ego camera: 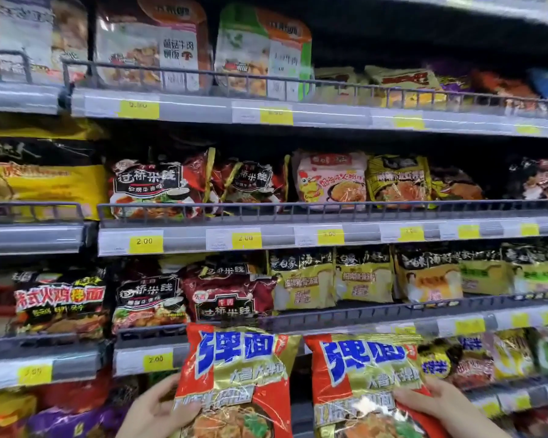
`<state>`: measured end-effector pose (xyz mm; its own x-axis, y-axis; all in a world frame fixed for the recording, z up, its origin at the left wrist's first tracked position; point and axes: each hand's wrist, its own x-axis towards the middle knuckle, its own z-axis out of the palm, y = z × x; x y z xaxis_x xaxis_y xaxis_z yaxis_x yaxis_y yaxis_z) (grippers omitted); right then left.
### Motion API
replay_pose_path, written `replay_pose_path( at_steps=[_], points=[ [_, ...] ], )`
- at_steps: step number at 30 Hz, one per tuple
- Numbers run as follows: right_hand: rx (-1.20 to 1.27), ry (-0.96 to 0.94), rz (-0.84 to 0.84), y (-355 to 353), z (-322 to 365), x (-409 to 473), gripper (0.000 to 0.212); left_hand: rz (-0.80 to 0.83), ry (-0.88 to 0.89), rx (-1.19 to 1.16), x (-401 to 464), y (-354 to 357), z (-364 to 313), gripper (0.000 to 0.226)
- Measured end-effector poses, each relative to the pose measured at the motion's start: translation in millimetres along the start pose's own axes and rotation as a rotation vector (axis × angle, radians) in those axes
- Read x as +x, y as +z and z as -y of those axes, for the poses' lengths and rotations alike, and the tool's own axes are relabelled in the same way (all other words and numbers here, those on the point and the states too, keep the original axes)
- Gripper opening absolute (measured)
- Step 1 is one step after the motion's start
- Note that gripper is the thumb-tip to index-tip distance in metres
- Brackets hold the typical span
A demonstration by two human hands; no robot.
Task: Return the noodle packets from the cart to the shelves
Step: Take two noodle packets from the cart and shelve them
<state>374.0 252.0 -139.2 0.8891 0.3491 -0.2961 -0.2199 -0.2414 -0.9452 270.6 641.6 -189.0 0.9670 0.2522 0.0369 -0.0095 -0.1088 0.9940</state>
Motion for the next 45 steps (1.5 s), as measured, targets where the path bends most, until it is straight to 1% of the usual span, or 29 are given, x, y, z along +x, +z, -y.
replay_pose_path(
  at_steps=[1,3,4,6,7,8,9,10,12,13,17,18,20,22,25,26,29,30,32,33,35,36,37,39,41,44,45],
  points=[
    [-0.007,-0.004,0.009,4,-9,10,0.062,-0.006,0.004,0.0,6,0,18,0.112],
    [-0.045,-0.028,0.012,10,-26,38,0.064,-0.024,0.033,-0.013,16,4,54,0.115],
    [-0.04,-0.049,0.006,12,-37,52,0.059,-0.041,0.048,-0.012,22,6,70,0.114],
    [0.028,-0.067,0.014,15,-67,83,0.035,-0.062,0.083,-0.001,33,9,100,0.103],
    [0.045,-0.077,0.028,18,-82,99,0.039,-0.07,0.102,-0.017,37,10,112,0.089],
    [0.047,-0.106,0.045,17,-100,119,0.058,-0.081,0.117,-0.039,42,12,124,0.076],
    [0.037,-0.128,0.044,18,-118,135,0.077,-0.086,0.131,-0.052,49,13,135,0.074],
    [0.056,-0.135,0.039,21,-130,148,0.083,-0.082,0.146,-0.054,57,13,146,0.084],
    [0.118,-0.161,0.04,26,-146,172,0.065,-0.127,0.174,-0.075,71,13,167,0.104],
    [0.12,-0.172,0.037,29,-152,181,0.062,-0.14,0.191,-0.103,76,12,178,0.107],
    [0.076,-0.295,0.048,29,-171,217,0.088,-0.201,0.259,-0.101,93,0,207,0.114],
    [0.073,-0.317,0.055,31,-172,222,0.088,-0.218,0.291,-0.085,95,-3,211,0.115],
    [0.065,-0.37,0.118,35,-173,229,0.081,-0.251,0.356,-0.07,98,-8,216,0.114],
    [0.078,-0.412,0.233,42,-170,229,0.07,-0.264,0.416,-0.088,98,-10,220,0.105],
    [0.096,-0.476,0.312,56,-153,241,0.068,-0.285,0.472,-0.111,93,-17,225,0.096],
    [0.118,-0.49,0.32,62,-146,247,0.063,-0.303,0.48,-0.124,89,-21,227,0.094],
    [0.201,-0.536,0.278,82,-123,269,0.034,-0.376,0.473,-0.116,81,-37,233,0.091],
    [0.224,-0.549,0.251,89,-116,278,0.031,-0.399,0.474,-0.119,78,-41,234,0.092],
    [0.239,-0.568,0.214,105,-106,297,0.038,-0.436,0.482,-0.124,71,-45,235,0.094],
    [0.234,-0.569,0.207,113,-104,307,0.047,-0.443,0.483,-0.118,68,-46,237,0.092],
    [0.204,-0.544,0.211,129,-100,320,0.063,-0.431,0.48,-0.131,61,-47,237,0.079],
    [0.186,-0.535,0.217,136,-99,326,0.064,-0.43,0.478,-0.132,57,-46,237,0.074],
    [0.168,-0.524,0.221,142,-97,330,0.062,-0.426,0.484,-0.12,54,-48,238,0.077],
    [0.135,-0.494,0.242,152,-95,336,0.063,-0.434,0.495,-0.097,49,-48,237,0.091],
    [0.098,-0.482,0.261,159,-93,340,0.064,-0.437,0.499,-0.095,44,-49,235,0.094],
    [0.022,-0.471,0.254,165,-93,342,0.047,-0.43,0.496,-0.087,41,-50,234,0.094],
    [0.008,-0.466,0.235,167,-94,342,0.045,-0.427,0.493,-0.082,40,-50,234,0.094]
  ],
)
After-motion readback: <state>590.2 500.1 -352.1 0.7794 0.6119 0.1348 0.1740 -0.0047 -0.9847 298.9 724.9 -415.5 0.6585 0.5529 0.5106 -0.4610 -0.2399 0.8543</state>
